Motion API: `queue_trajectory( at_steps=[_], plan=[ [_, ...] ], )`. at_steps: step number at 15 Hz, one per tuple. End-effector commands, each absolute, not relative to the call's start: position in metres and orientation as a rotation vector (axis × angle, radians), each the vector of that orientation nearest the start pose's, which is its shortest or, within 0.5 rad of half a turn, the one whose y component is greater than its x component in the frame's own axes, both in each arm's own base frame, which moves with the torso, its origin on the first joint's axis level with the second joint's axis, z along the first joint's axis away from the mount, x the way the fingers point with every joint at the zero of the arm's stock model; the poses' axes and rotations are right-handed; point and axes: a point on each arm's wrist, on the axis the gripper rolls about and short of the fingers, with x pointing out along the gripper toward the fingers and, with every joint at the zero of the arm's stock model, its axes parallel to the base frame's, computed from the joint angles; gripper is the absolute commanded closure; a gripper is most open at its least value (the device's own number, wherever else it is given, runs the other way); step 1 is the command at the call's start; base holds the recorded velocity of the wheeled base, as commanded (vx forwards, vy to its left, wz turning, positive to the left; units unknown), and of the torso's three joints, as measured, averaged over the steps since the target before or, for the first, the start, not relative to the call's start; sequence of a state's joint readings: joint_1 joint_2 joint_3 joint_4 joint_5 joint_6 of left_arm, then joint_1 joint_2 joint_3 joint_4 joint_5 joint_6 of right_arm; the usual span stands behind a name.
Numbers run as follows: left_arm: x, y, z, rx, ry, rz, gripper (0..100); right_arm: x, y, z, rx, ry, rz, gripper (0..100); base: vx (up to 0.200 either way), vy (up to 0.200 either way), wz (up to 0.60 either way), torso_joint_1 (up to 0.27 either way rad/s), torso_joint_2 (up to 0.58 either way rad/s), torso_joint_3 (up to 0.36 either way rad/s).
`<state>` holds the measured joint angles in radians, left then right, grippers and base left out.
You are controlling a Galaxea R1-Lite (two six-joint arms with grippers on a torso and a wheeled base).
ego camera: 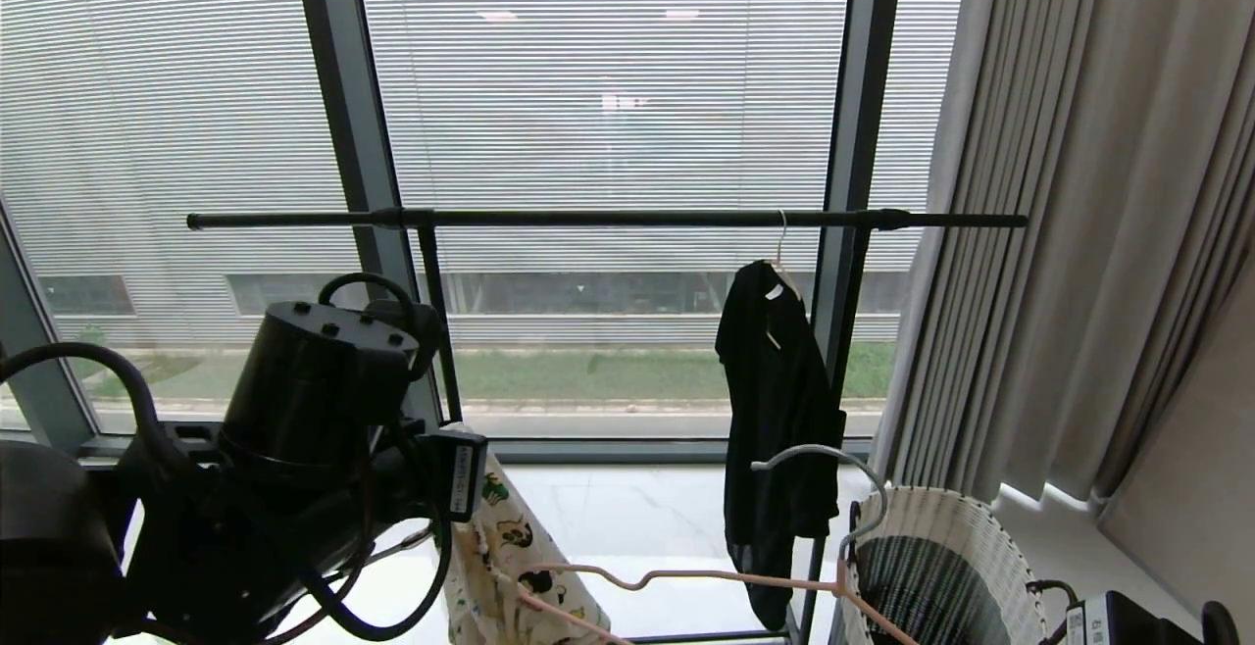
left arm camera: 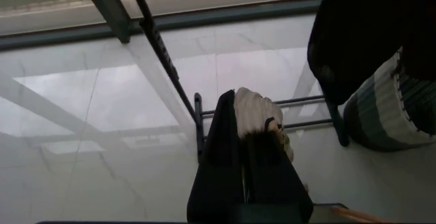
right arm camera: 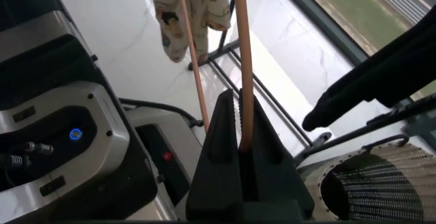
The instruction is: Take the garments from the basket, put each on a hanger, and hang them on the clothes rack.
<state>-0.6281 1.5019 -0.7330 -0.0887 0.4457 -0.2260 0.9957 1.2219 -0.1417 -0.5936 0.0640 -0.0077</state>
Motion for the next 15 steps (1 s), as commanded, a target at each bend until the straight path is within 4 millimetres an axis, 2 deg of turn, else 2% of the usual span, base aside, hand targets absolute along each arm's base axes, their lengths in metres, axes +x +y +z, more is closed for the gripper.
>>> queue_trajectory(
  at_steps=[1, 8, 15],
  plan=[
    [0.197, -0.147, 0.158, 0.136, 0.631, -0.136, 100, 0.077, 0.124, 0.119, -0.235, 0.445, 1.05, 100, 0.0, 0.0, 0.0, 0.0, 0.0, 0.0],
    [0.197, -0.15, 0.16, 0.125, 0.621, -0.136, 100, 0.085, 0.135, 0.118, -0.17, 0.454, 1.028, 100, 0.0, 0.0, 0.0, 0.0, 0.0, 0.0],
    [0.2, -0.149, 0.163, 0.107, 0.58, -0.024, 100, 0.098, 0.152, 0.115, -0.097, 0.493, 0.938, 100, 0.0, 0.0, 0.0, 0.0, 0.0, 0.0]
  ],
)
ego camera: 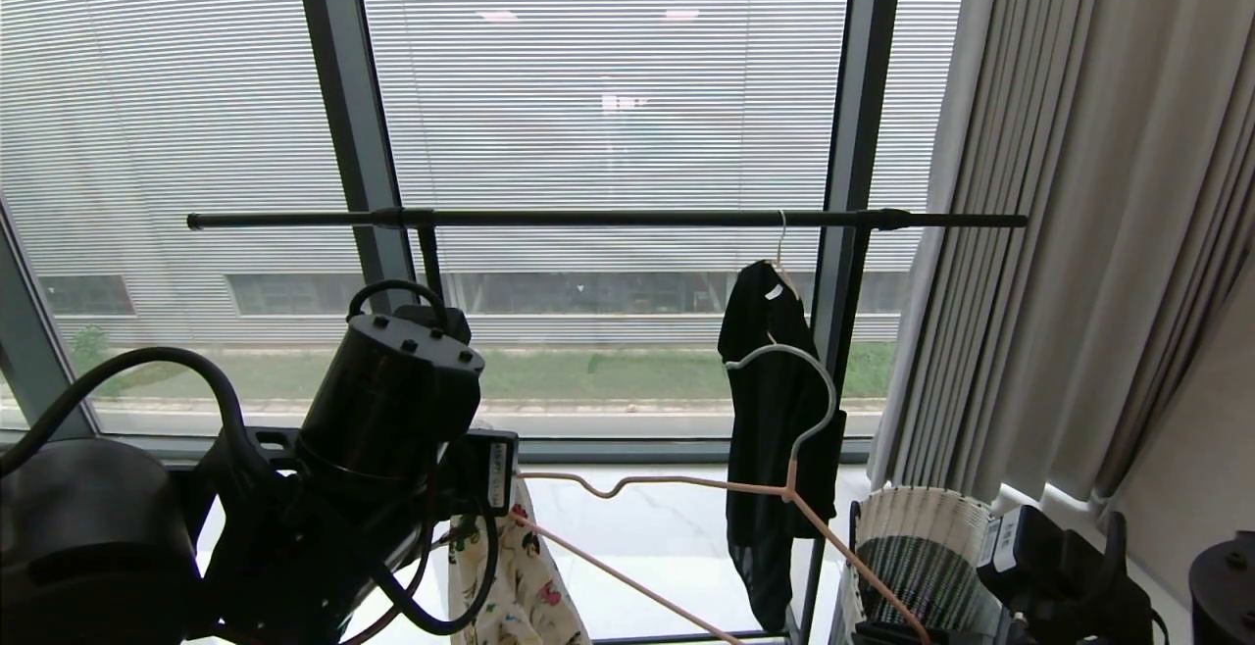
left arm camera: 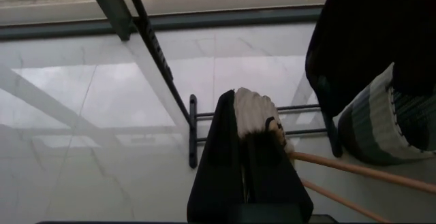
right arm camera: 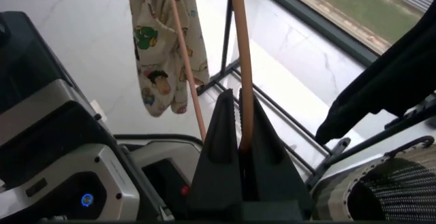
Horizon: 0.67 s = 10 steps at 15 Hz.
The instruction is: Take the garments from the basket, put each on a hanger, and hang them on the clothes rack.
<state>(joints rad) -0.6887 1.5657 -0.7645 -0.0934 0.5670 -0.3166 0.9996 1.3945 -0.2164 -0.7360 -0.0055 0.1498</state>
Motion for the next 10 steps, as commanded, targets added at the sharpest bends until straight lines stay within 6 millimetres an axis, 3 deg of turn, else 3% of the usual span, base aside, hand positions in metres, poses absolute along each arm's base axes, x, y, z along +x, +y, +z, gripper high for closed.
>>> queue_trajectory(
  at_steps=[1, 6, 10],
  plan=[
    [0.201, -0.151, 0.164, 0.105, 0.576, -0.026, 100, 0.101, 0.157, 0.115, -0.1, 0.501, 0.935, 100, 0.0, 0.0, 0.0, 0.0, 0.0, 0.0],
    [0.222, -0.166, 0.17, 0.037, 0.555, -0.006, 100, 0.131, 0.197, 0.114, -0.041, 0.532, 0.845, 100, 0.0, 0.0, 0.0, 0.0, 0.0, 0.0],
    [0.23, -0.164, 0.167, 0.056, 0.54, 0.074, 100, 0.148, 0.208, 0.113, 0.001, 0.54, 0.786, 100, 0.0, 0.0, 0.0, 0.0, 0.0, 0.0]
  ],
)
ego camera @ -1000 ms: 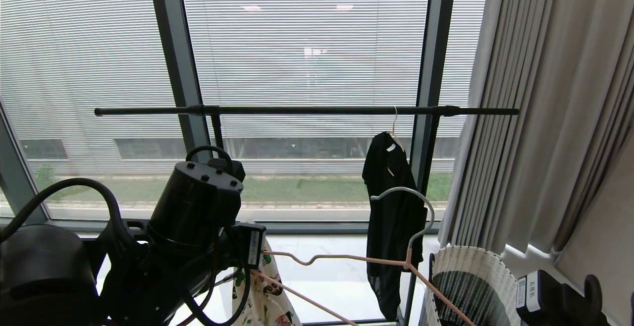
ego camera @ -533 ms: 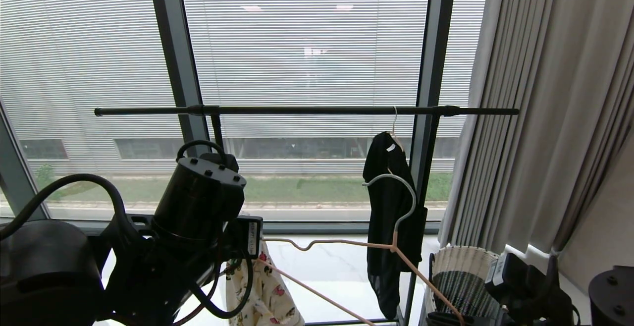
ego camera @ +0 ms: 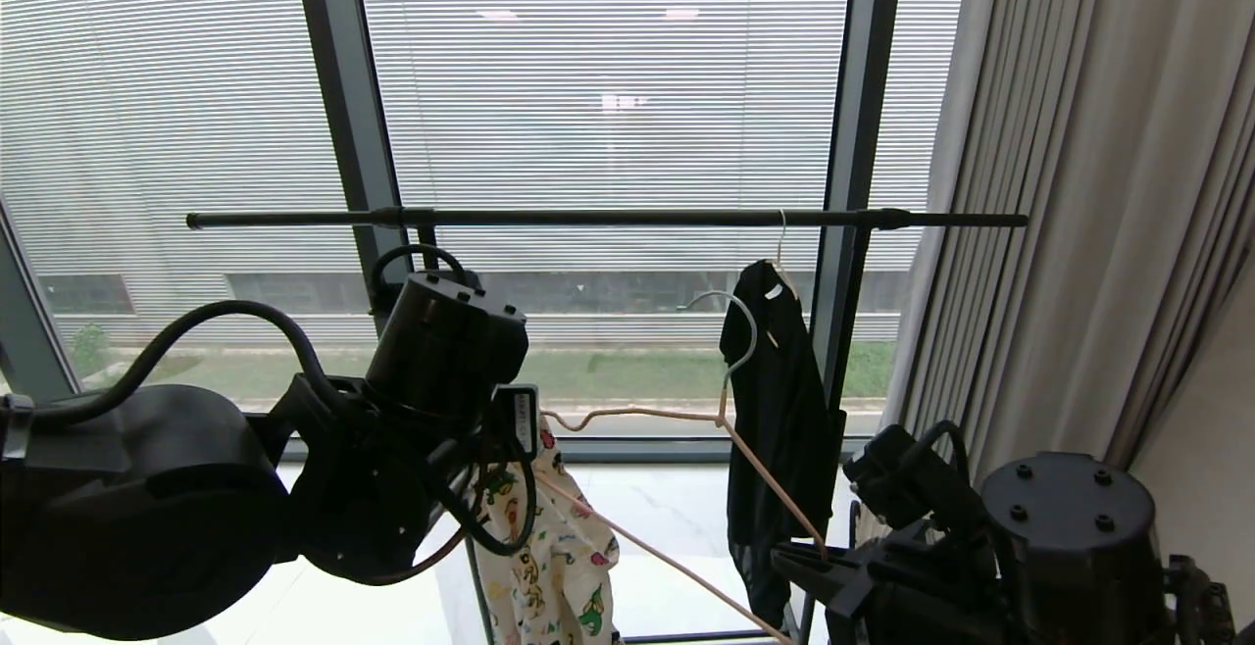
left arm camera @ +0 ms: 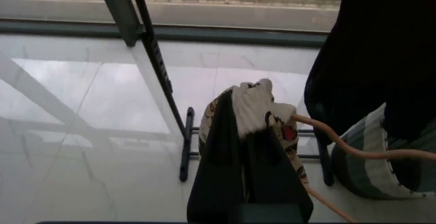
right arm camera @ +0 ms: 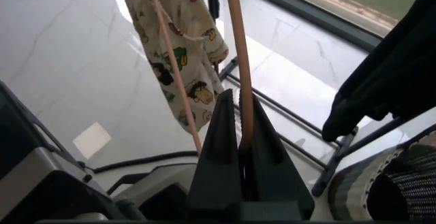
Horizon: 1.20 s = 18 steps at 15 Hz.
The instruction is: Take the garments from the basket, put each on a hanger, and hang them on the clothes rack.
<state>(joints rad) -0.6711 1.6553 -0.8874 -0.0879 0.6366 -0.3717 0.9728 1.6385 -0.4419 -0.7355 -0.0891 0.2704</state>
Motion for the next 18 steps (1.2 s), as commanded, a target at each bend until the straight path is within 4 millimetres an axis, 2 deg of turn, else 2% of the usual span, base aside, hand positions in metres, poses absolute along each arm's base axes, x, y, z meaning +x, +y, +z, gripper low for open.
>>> queue_trajectory(
  at_steps=[1, 3, 5, 7, 11, 15, 18],
  plan=[
    [0.229, -0.165, 0.167, 0.057, 0.54, 0.071, 100, 0.15, 0.212, 0.115, 0.006, 0.53, 0.785, 100, 0.0, 0.0, 0.0, 0.0, 0.0, 0.0],
    [0.225, -0.171, 0.169, 0.061, 0.535, 0.044, 100, 0.155, 0.221, 0.117, 0.012, 0.518, 0.792, 100, 0.0, 0.0, 0.0, 0.0, 0.0, 0.0],
    [0.22, -0.174, 0.175, 0.056, 0.521, 0.011, 100, 0.152, 0.233, 0.116, 0.002, 0.519, 0.827, 100, 0.0, 0.0, 0.0, 0.0, 0.0, 0.0],
    [0.213, -0.172, 0.183, 0.069, 0.525, -0.081, 100, 0.151, 0.239, 0.108, -0.019, 0.541, 0.839, 100, 0.0, 0.0, 0.0, 0.0, 0.0, 0.0],
    [0.196, -0.167, 0.203, 0.1, 0.499, -0.293, 100, 0.167, 0.264, 0.103, -0.012, 0.531, 0.838, 100, 0.0, 0.0, 0.0, 0.0, 0.0, 0.0],
    [0.189, -0.174, 0.207, 0.086, 0.486, -0.337, 100, 0.177, 0.289, 0.101, -0.001, 0.511, 0.855, 100, 0.0, 0.0, 0.0, 0.0, 0.0, 0.0],
    [0.185, -0.175, 0.211, 0.072, 0.477, -0.349, 100, 0.18, 0.295, 0.098, -0.003, 0.508, 0.845, 100, 0.0, 0.0, 0.0, 0.0, 0.0, 0.0]
  ],
)
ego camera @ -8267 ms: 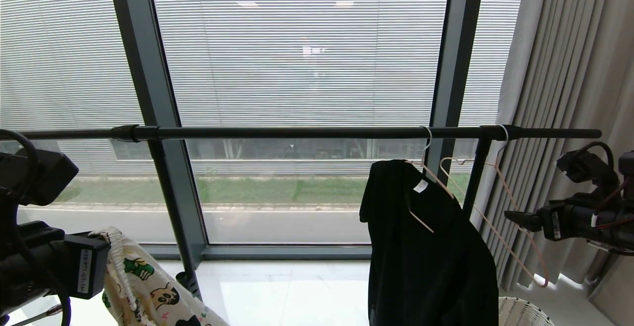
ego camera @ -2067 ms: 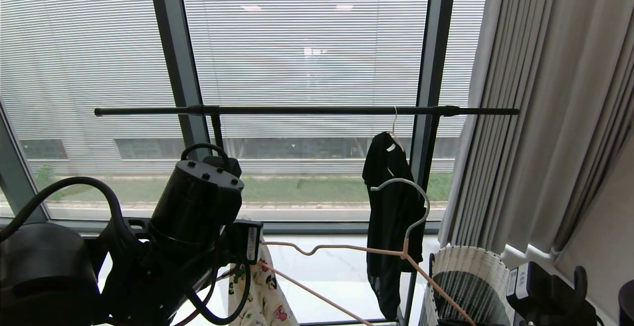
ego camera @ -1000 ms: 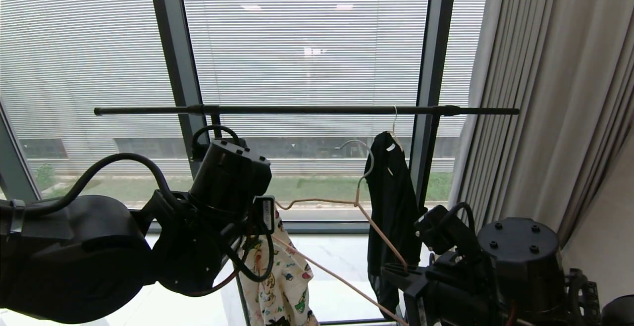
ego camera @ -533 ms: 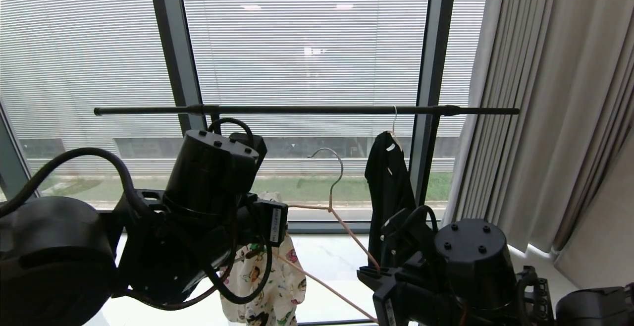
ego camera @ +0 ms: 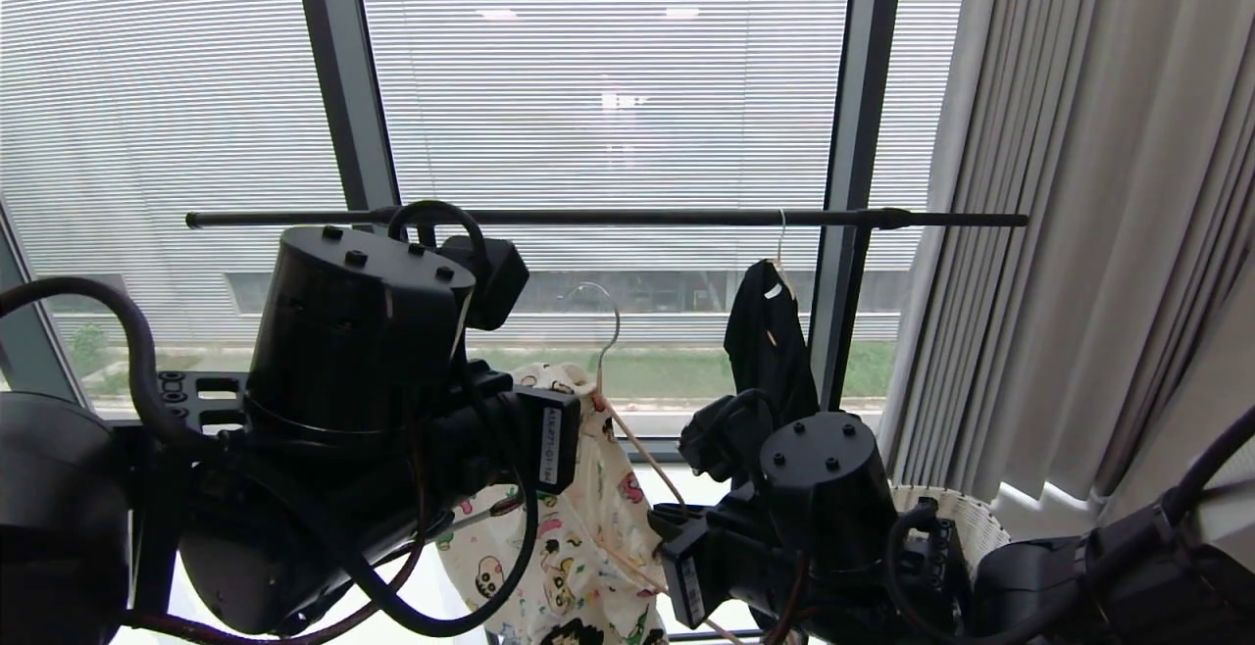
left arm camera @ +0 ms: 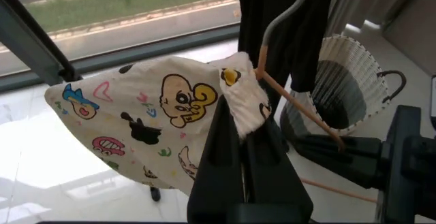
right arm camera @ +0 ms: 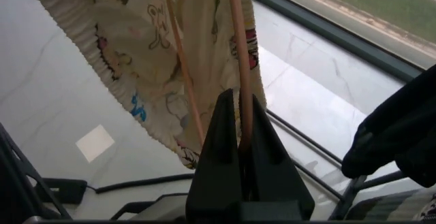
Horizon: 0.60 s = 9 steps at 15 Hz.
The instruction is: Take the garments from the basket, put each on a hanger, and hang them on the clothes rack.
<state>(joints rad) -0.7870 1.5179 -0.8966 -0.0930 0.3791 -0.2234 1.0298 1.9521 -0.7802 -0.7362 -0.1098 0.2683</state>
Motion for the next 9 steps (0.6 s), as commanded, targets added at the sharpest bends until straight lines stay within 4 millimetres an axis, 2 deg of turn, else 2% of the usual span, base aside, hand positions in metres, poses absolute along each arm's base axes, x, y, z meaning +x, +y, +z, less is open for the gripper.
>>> queue_trajectory(
  at_steps=[1, 4, 5, 9],
  plan=[
    [0.182, -0.172, 0.21, 0.075, 0.478, -0.35, 100, 0.182, 0.294, 0.098, -0.005, 0.501, 0.812, 100, 0.0, 0.0, 0.0, 0.0, 0.0, 0.0],
    [0.176, -0.158, 0.202, 0.089, 0.5, -0.323, 100, 0.185, 0.292, 0.101, 0.001, 0.468, 0.751, 100, 0.0, 0.0, 0.0, 0.0, 0.0, 0.0],
    [0.178, -0.157, 0.201, 0.087, 0.502, -0.312, 0, 0.185, 0.292, 0.104, 0.015, 0.441, 0.752, 100, 0.0, 0.0, 0.0, 0.0, 0.0, 0.0],
    [0.192, -0.15, 0.216, 0.043, 0.457, -0.264, 0, 0.179, 0.285, 0.113, -0.003, 0.39, 0.772, 100, 0.0, 0.0, 0.0, 0.0, 0.0, 0.0]
  ],
)
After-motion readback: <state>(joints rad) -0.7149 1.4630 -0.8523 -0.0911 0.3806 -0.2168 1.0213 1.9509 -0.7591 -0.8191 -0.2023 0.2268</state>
